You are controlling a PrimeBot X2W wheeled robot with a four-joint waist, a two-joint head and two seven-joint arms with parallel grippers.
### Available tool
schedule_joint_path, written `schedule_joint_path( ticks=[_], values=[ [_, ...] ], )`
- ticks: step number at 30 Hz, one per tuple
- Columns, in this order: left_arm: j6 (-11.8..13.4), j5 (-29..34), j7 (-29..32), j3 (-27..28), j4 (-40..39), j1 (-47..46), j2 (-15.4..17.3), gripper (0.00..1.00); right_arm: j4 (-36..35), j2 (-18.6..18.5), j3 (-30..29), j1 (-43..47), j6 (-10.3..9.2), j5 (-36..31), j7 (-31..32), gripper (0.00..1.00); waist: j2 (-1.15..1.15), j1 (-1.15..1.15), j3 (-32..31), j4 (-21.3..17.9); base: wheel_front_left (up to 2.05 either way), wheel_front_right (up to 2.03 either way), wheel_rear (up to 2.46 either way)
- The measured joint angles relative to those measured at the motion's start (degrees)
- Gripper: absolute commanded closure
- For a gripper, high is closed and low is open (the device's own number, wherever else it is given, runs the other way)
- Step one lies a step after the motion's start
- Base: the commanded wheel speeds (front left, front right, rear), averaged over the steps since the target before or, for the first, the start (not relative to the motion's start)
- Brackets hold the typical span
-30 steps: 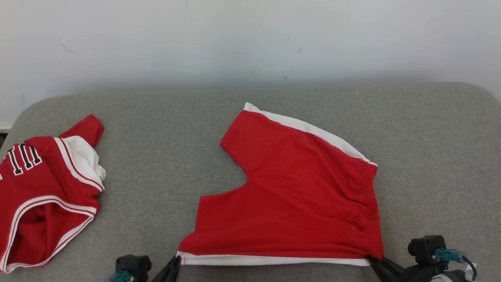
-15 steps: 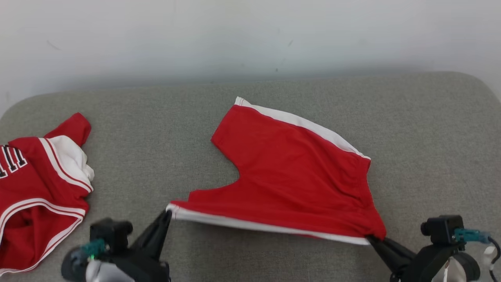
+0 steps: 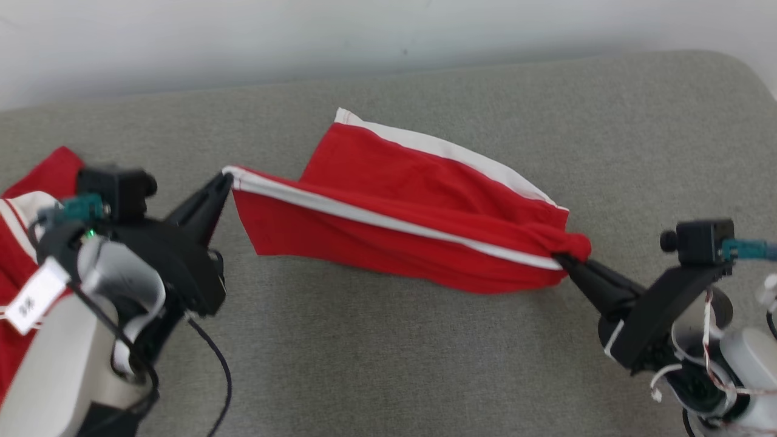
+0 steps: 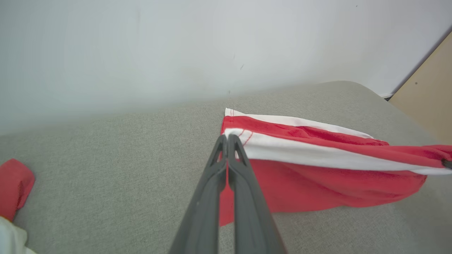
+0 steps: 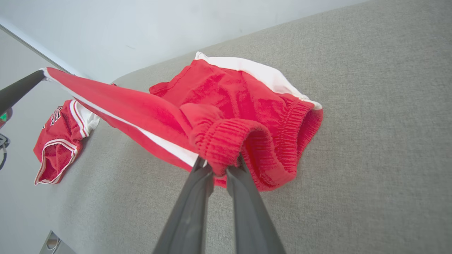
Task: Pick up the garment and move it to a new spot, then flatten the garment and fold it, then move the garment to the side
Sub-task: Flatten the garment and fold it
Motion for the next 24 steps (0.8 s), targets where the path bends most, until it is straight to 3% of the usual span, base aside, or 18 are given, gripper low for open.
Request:
schedule_joint_path(
  ticks=[8,24],
  values=[
    [-0.01,-1.66,4.87,-0.73,6.05,-11.85,1.89,1.0,3.86,3.56,-0.51,-8.64,0.2,3.43,2.32,1.0,0.0,0.0,4.58,-2.94,0.0,0.0,0.0],
    [-0.01,-3.91,10.37,-8.42,17.37,-29.32,6.76,1.0,12.68,9.6,0.02,-22.04,0.2,4.91,2.77,1.0,0.0,0.0,13.0,-8.57,0.0,0.0,0.0]
  ],
)
